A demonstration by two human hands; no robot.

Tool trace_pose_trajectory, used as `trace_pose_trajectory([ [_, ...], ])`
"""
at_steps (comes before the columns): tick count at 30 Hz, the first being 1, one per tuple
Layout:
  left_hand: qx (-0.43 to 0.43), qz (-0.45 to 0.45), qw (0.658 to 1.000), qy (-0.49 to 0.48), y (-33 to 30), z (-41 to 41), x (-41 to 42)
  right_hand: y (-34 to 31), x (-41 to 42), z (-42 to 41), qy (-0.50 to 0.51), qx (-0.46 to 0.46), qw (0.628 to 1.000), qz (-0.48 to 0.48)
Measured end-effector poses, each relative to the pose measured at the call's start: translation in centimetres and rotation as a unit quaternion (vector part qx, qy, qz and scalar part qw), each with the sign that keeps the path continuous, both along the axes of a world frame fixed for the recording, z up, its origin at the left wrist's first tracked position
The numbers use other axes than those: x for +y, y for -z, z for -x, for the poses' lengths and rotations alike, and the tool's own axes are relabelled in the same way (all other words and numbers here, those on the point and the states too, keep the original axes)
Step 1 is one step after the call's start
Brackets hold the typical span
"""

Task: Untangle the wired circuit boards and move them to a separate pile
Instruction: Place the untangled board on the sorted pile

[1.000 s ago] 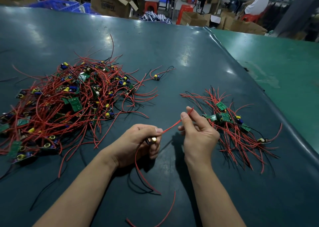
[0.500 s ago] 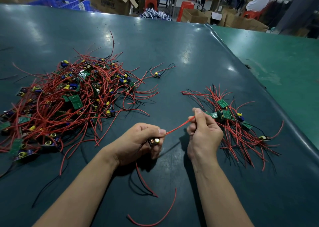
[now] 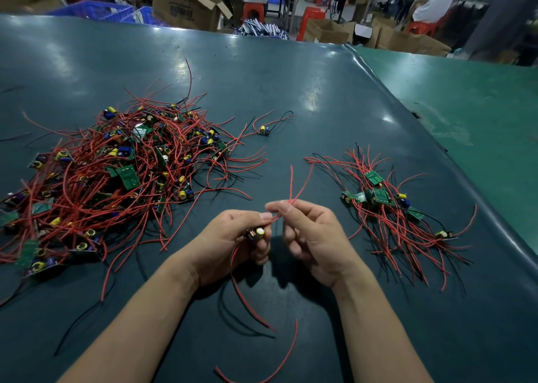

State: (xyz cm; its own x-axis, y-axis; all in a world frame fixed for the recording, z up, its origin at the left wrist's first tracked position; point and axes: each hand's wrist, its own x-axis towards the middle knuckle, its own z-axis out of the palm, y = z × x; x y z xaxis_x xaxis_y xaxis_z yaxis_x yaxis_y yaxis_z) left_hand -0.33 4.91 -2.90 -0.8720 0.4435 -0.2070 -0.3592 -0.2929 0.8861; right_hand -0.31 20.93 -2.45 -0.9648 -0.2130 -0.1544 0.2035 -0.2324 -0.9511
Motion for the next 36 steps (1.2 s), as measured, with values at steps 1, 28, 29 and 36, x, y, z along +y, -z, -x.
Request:
trace_pose_trajectory([
  [1,0.005,0.006,1.000,0.008,0.0,0.0,0.0,-0.1,0.0,0.0,0.003,0.002,1.000,0.018],
  [28,-0.008,-0.152,0.956,-0.249,0.6,1.3,0.3,2.3,-1.7,-0.7,0.017,0.260,0.927,-0.269],
  [29,0.011,-0.148,0.953,-0.264,0.7,1.4,0.3,2.3,-1.7,-0.6,0.054,0.290,0.909,-0.293],
  [36,0.130,-0.019,0.939,-0.317,1.8,1.2,0.8,2.0,-1.7,-0.4,0.189,0.450,0.723,-0.489],
])
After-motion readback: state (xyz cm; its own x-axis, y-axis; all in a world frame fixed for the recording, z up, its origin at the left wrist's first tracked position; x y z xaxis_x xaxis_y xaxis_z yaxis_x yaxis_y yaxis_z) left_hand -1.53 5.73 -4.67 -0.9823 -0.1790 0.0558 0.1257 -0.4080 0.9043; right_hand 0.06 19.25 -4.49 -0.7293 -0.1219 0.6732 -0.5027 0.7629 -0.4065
